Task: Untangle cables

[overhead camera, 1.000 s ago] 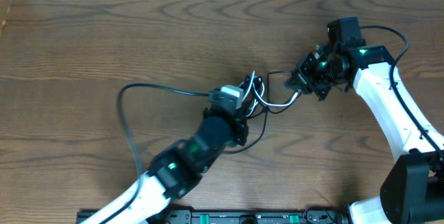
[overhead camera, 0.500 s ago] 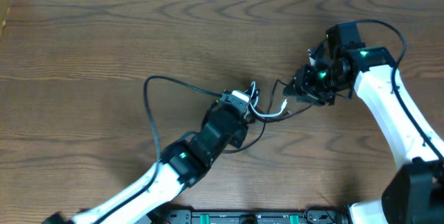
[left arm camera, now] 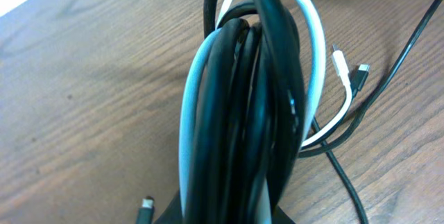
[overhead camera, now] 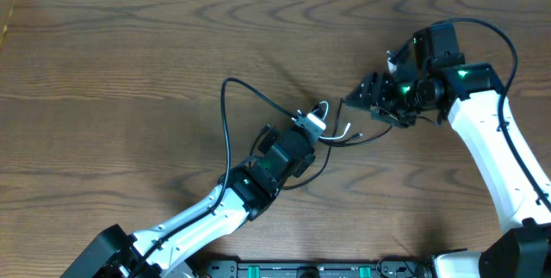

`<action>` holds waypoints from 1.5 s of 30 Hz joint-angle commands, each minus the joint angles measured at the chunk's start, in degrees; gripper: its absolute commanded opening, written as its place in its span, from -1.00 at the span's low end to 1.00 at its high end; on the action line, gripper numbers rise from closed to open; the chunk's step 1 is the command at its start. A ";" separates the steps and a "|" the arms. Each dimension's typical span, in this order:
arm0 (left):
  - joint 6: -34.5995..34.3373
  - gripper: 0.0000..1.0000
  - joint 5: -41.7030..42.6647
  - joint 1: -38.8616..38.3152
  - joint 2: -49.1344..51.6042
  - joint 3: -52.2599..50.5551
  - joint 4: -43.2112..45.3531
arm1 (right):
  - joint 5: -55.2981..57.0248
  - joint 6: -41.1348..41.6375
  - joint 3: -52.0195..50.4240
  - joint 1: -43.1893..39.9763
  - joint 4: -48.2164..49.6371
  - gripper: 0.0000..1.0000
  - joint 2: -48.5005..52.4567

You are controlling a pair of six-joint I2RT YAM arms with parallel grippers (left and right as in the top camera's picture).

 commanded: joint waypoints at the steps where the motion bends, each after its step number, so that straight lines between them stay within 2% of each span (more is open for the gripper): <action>1: 6.58 -0.85 -0.28 0.24 -0.15 0.37 0.55 | -4.63 2.29 0.57 1.55 1.42 0.38 0.90; 9: 12.72 -0.85 -0.33 0.24 -0.15 0.37 0.52 | -4.81 2.82 0.57 7.74 2.10 0.33 4.39; 12: 12.72 -0.85 -0.35 0.24 -0.15 0.37 0.52 | -3.87 2.82 0.57 8.90 1.64 0.19 5.79; 14: 12.72 -0.85 -0.37 0.24 -0.15 0.37 0.52 | -2.75 2.84 0.57 9.11 0.15 0.01 6.64; 22: 12.70 -0.85 -0.42 0.24 -0.15 0.37 0.55 | 1.01 2.34 0.57 9.27 -5.16 -0.17 7.30; 30: 11.61 -0.85 -4.61 0.24 -0.20 0.37 4.90 | 5.40 2.75 -0.42 9.40 -6.67 -0.13 7.30; 36: 9.51 -0.85 -4.15 0.17 -0.83 0.37 7.17 | 7.69 10.34 -2.45 9.33 -1.22 -0.05 7.30; 43: 8.74 -0.85 6.36 0.17 -1.68 0.37 7.15 | 6.97 17.92 -3.19 9.51 3.37 0.02 7.30; 45: 8.74 -0.85 6.62 0.17 -1.68 0.37 7.15 | 5.11 18.05 -3.19 9.51 4.22 -0.03 7.30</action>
